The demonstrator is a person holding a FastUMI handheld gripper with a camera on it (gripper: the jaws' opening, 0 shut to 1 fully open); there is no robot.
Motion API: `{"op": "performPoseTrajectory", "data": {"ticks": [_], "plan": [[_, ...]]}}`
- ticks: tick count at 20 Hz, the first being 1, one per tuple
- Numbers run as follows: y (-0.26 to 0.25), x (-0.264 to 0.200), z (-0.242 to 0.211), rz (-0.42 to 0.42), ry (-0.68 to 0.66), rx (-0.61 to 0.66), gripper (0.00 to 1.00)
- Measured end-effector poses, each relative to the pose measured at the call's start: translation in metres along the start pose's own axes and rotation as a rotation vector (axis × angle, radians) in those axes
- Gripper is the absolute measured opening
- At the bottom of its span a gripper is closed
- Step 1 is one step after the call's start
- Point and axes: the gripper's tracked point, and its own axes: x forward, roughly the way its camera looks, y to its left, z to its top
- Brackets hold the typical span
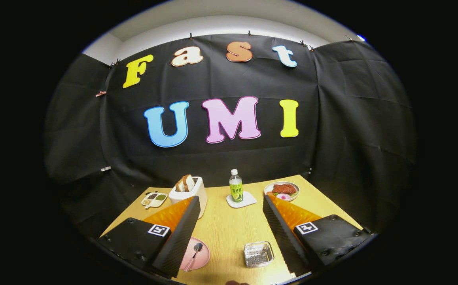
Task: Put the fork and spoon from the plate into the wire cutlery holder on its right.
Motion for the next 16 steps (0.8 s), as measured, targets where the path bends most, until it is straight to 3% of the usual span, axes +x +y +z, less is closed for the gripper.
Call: {"op": "performPoseTrajectory", "data": {"ticks": [10,16], "plan": [[0.022,0.017,-0.036,0.040,0.131,-0.016,0.99],[0.079,0.029,-0.079,0.174,0.285,-0.105,0.99]]}}
